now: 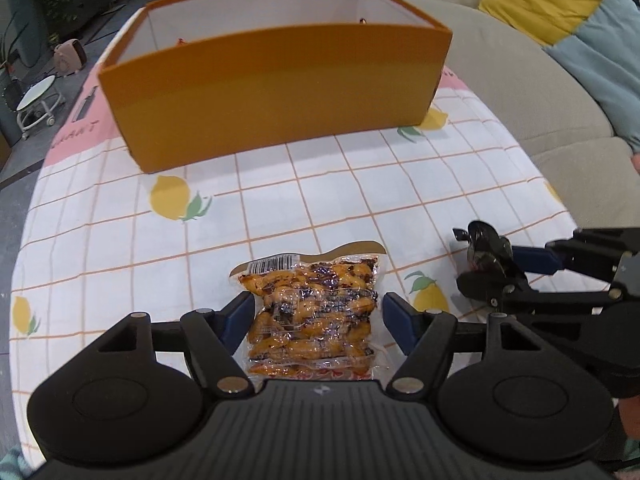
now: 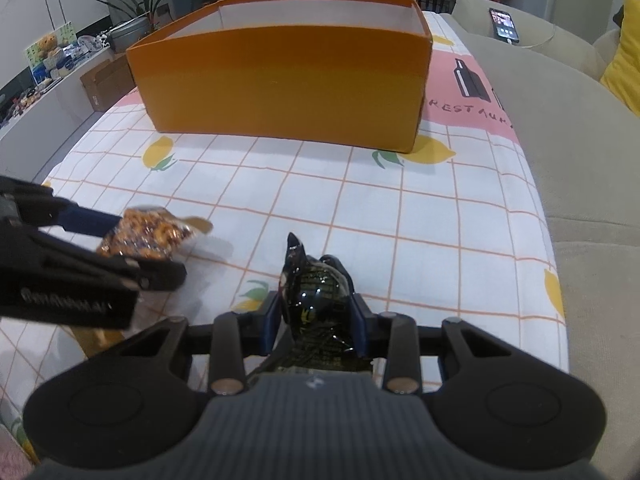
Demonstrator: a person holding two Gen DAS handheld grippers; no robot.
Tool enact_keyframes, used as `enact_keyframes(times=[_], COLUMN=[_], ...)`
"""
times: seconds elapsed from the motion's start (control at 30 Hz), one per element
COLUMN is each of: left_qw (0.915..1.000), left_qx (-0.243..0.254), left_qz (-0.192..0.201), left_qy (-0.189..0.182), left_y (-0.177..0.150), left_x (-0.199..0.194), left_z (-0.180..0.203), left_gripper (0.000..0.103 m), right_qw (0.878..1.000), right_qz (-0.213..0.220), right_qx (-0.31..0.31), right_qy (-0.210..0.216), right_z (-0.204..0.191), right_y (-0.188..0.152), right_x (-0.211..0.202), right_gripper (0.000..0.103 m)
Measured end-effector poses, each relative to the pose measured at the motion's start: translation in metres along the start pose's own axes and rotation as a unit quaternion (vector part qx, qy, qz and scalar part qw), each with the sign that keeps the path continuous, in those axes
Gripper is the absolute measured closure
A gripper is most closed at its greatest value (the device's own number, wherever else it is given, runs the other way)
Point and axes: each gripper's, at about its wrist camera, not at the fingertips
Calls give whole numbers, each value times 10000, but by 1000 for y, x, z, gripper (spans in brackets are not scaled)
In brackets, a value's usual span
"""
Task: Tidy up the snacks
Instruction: 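Carry both packs over the orange box and open both tools to drop them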
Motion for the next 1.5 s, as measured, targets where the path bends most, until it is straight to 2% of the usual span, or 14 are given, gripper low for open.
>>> enact_keyframes(times=[0.23, 0.43, 0.7, 0.9, 1.07, 1.3, 1.5], left_qw=[9994, 9968, 9922, 9874, 9852, 9884, 9928], left_qx=[-185, -432, -458, -306, -230, -282, -416], left_qz=[288, 666, 1144, 1540, 1676, 1419, 994], left_qy=[-28, -106, -175, -214, -290, -472, -516], left_y=[-4, -5, 22, 65, 107, 171, 220], left_x=[-39, -75, -116, -141, -150, -131, -89], left_z=[3, -3, -11, -15, -23, -40, -57], left_gripper=[22, 22, 22, 22, 22, 22, 22], right_qw=[9998, 9986, 9937, 9885, 9854, 9858, 9930], right_qz=[159, 524, 1101, 1475, 1653, 1563, 1039], right_qx=[-60, -92, -185, -308, -414, -599, -425], right_qy=[-59, -68, -136, -141, -22, 89, 381], right_z=[-9, -14, -10, 2, 16, 30, 48], right_y=[-3, 0, 24, 69, 117, 193, 254], right_x=[-31, -67, -115, -141, -152, -134, -82], right_gripper=[69, 69, 69, 69, 69, 69, 69])
Point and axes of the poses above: each gripper's, at about its wrist camera, not at the fingertips, and x roughly the way its jaws point, z to its right, y to its top, and after that the axes turned 11 degrees about -z, right-handed
